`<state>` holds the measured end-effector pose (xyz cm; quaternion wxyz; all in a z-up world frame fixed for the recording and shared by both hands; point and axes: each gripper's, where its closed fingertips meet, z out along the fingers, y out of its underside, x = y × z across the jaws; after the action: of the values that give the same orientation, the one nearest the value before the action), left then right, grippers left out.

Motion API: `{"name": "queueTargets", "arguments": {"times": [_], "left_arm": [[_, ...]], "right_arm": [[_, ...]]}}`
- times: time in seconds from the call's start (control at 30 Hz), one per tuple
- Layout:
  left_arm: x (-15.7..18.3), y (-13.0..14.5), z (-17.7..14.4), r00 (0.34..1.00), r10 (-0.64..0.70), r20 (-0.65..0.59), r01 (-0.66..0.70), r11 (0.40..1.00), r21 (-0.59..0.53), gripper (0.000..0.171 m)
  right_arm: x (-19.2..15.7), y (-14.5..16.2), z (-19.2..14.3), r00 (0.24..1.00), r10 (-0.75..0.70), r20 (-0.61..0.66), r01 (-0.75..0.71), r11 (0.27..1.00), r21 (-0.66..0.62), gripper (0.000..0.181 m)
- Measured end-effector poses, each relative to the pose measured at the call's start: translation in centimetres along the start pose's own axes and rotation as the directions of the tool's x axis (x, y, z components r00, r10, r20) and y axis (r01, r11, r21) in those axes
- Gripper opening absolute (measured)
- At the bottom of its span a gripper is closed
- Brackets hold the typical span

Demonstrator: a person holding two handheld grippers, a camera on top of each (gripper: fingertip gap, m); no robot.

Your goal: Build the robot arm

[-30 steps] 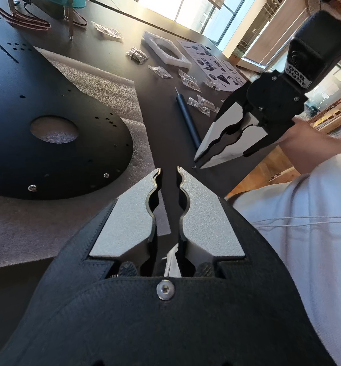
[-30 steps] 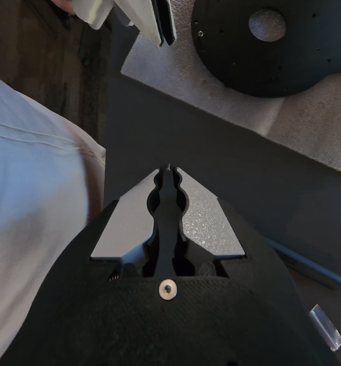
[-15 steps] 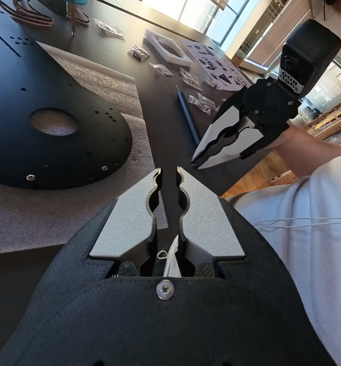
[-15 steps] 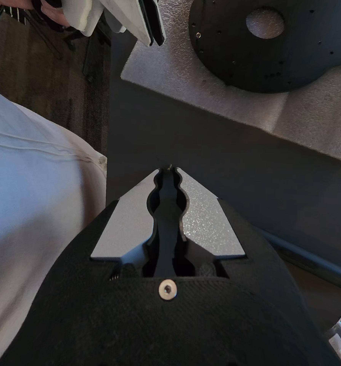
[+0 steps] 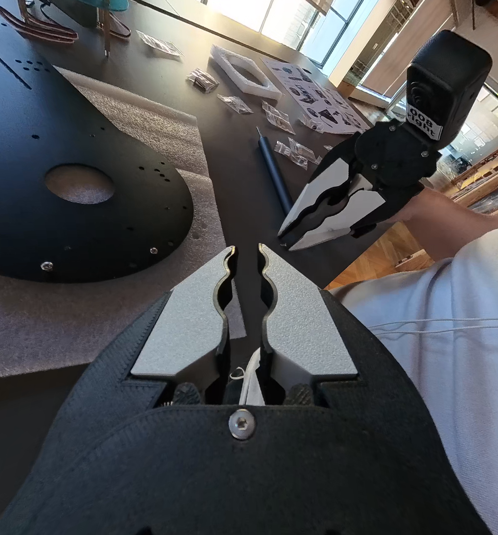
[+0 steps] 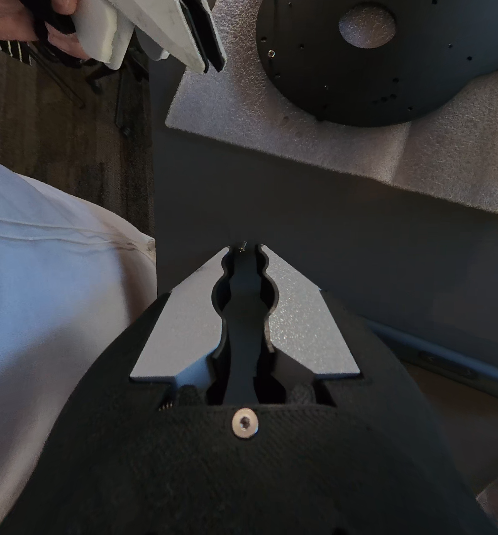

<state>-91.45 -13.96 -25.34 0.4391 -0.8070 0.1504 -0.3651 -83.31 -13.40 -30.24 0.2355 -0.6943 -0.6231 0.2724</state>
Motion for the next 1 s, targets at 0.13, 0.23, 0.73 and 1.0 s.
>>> {"name": "queueTargets", "arguments": {"times": [0.13, 0.23, 0.73, 1.0], "left_arm": [[-0.02, -0.13, 0.03, 1.000, 0.005, 0.000, -0.005, 1.000, -0.001, 0.011], [-0.02, -0.24, 0.04, 1.000, 0.011, -0.001, -0.011, 1.000, -0.002, 0.011], [-0.13, -0.70, 0.25, 0.999, 0.027, -0.023, -0.027, 1.000, -0.008, 0.009], [-0.31, -0.79, 0.24, 0.999, 0.027, -0.027, -0.027, 1.000, -0.009, 0.009]], "right_arm": [[-0.07, 0.04, -0.11, 0.999, 0.030, -0.023, -0.030, 1.000, 0.005, 0.014], [-0.14, 0.07, -0.14, 0.997, 0.051, -0.058, -0.050, 0.999, 0.020, 0.013], [0.16, 0.05, -0.13, 0.966, 0.080, -0.246, -0.057, 0.993, 0.102, 0.013], [0.03, -0.03, -0.04, 0.959, 0.082, -0.270, -0.049, 0.991, 0.126, 0.008]]}}
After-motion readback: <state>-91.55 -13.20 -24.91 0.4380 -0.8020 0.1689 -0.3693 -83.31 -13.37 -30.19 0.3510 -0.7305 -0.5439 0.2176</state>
